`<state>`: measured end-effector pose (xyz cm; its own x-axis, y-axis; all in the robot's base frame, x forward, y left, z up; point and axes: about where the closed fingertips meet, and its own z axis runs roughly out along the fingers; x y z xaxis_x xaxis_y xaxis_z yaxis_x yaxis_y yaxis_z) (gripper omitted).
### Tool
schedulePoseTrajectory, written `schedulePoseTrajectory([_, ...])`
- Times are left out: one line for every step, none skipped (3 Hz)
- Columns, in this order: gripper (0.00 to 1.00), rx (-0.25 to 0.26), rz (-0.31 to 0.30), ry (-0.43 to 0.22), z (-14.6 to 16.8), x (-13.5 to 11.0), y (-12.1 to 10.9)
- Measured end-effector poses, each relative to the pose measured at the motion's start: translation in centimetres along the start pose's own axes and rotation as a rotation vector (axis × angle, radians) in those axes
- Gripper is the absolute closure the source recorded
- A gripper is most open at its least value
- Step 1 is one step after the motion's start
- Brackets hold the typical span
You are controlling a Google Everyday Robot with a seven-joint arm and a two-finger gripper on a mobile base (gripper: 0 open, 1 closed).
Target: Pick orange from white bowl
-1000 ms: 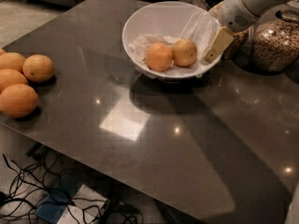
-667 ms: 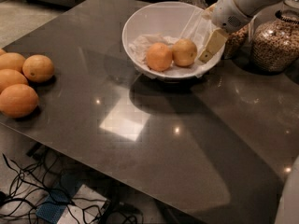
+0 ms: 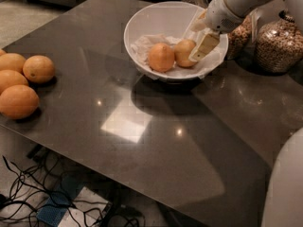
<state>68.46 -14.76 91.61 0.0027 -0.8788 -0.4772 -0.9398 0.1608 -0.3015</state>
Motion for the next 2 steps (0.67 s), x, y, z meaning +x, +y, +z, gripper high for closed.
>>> schedulePoseTrajectory([0.31,-0.013,-0.041,0.011,0.94,-0.27,-0.09])
schedulePoseTrajectory([0.32,-0.025,-0.084,0.02,1.63,-0.27,-0.16])
